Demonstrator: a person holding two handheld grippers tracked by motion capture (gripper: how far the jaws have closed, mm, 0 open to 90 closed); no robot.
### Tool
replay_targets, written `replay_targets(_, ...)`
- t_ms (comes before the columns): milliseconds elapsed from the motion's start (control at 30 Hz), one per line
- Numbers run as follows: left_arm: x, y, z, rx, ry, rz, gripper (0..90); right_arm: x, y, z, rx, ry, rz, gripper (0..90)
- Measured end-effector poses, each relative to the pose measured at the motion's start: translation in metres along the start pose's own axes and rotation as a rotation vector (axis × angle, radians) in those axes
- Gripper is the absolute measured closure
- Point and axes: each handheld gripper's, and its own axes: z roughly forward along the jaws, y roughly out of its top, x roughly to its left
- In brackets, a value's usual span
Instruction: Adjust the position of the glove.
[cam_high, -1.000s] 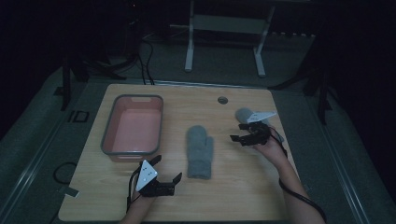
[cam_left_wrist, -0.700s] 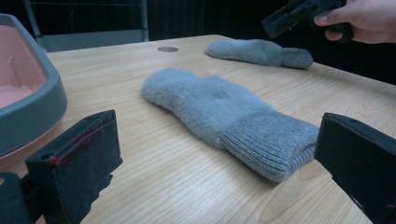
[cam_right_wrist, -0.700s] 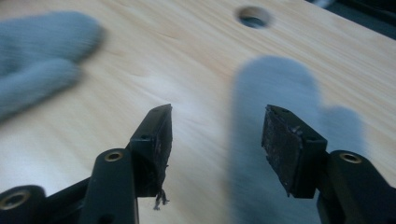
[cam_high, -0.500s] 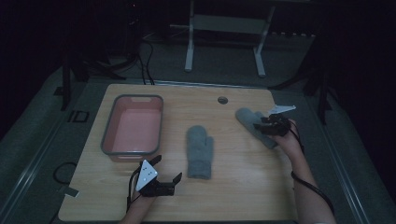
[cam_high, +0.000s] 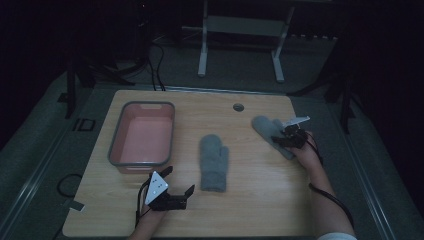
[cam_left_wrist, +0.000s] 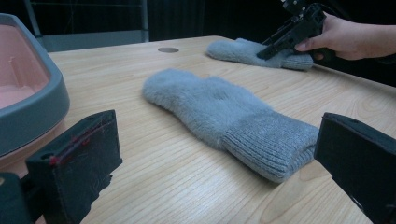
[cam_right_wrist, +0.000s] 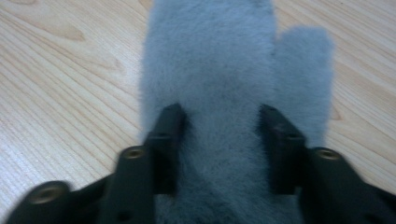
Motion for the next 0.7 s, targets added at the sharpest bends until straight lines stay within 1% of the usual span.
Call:
replay_targets(67, 0.0, 0.0, 0.0, 0.0, -0.001, 0.0, 0.8, 0.0, -0.001, -0.001, -0.003, 0.003, 0.021, 69.6)
replay_targets(100, 0.0, 0.0, 0.0, 0.0, 0.0, -0.001, 0.8, 0.0, -0.001, -0.002, -0.001, 0.003, 0.038, 72.6)
replay_targets(233, 0.0, 0.0, 0.0, 0.001, 0.0, -0.003, 0.8, 0.004, 0.0, -0.008, -0.012, -0.01, 0.104, 79.5)
replay_targets(300, 0.0, 0.0, 0.0, 0.001, 0.001, -0.002, 0.8, 0.008, 0.0, -0.014, -0.033, -0.014, 0.142, 80.7)
replay_targets(333, 0.0, 0.0, 0.0, 0.001, 0.001, -0.003, 0.8, 0.01, 0.0, -0.015, -0.036, -0.019, 0.149, 80.9)
replay_targets(400, 0.001, 0.0, 0.0, 0.0, -0.001, -0.005, 0.8, 0.016, -0.001, -0.021, -0.038, -0.041, 0.178, 81.1)
replay_targets(533, 0.001, 0.0, 0.0, -0.003, 0.0, -0.008, 0.8, 0.033, -0.002, -0.036, -0.061, -0.07, 0.237, 81.1)
replay_targets(600, 0.0, 0.0, 0.0, -0.002, 0.001, -0.003, 0.8, 0.042, -0.003, -0.043, -0.078, -0.074, 0.233, 81.1)
replay_targets(667, 0.0, 0.0, 0.0, -0.002, 0.001, -0.003, 0.8, 0.05, -0.006, -0.05, -0.084, -0.077, 0.232, 81.3)
replay_targets(700, 0.0, 0.0, 0.0, -0.003, 0.001, -0.005, 0.8, 0.053, -0.007, -0.054, -0.09, -0.075, 0.238, 81.3)
